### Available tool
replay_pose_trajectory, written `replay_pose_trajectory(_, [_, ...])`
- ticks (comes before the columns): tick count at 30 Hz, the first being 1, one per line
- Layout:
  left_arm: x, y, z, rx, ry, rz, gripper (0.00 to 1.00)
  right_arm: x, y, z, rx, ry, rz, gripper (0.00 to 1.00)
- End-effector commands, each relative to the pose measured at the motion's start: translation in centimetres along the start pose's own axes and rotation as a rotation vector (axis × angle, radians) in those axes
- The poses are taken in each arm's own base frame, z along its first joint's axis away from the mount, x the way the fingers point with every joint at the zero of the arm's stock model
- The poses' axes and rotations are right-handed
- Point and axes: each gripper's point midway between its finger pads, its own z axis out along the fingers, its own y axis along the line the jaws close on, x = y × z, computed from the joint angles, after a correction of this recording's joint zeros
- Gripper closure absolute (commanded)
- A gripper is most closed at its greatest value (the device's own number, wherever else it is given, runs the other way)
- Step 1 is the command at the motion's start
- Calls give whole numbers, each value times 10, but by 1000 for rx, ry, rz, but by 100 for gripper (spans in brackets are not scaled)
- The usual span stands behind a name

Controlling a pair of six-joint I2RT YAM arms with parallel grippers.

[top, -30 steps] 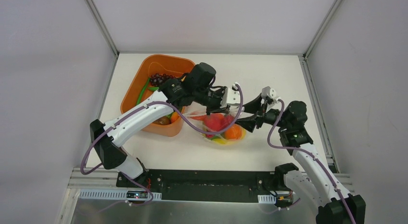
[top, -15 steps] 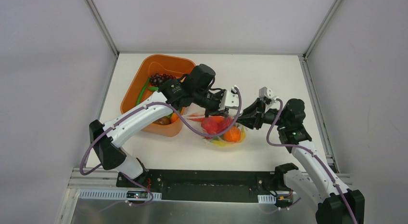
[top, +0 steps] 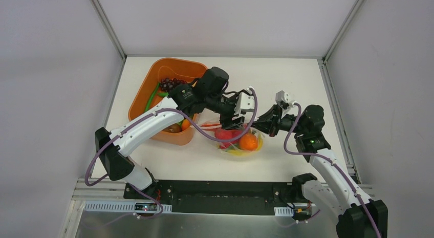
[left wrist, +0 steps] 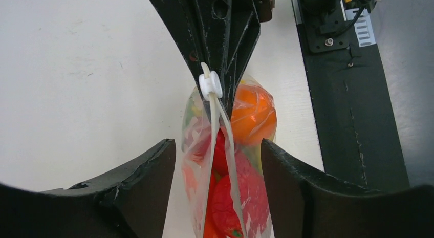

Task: Place the food in the zip-top bag and seal the zipper
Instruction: Zip the zipper food storage bag at the center of the board.

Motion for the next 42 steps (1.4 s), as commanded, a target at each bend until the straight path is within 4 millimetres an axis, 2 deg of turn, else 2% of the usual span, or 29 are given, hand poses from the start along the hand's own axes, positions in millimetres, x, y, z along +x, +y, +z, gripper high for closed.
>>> replay_pose_trajectory(1, [-41, 5, -10, -40, -115, -23, 36, -19, 6, 0, -7, -50, -98, 100])
replay_pose_trajectory(7, [-64, 18, -7, -75, -185, -107, 37, -18, -2, 0, 40, -55, -86, 100])
replay_pose_trajectory(11, [-68, 17, -2, -50, -193, -136, 40, -18, -7, -1, 75, -60, -83, 100])
replay_pose_trajectory(17, [-65, 8, 10, 6, -176, -152, 50, -18, -10, -1, 86, -61, -72, 100])
replay_pose_trajectory(21, [-62, -2, 16, 79, -159, -168, 51, -18, -11, -1, 94, -64, -74, 100])
replay_pose_trajectory(26, [-61, 4, 17, 55, -144, -185, 71, -17, -10, -1, 95, -63, -76, 100])
replay_pose_trajectory(31, [-58, 5, 16, 34, -133, -185, 77, -15, -10, -2, 101, -63, -76, 100])
replay_pose_trajectory(39, [-52, 6, 15, 22, -107, -189, 99, -14, -13, -2, 113, -64, -77, 100])
replay_pose_trajectory(42, [-49, 7, 13, 8, -94, -182, 100, -16, -17, -3, 142, -74, -77, 100])
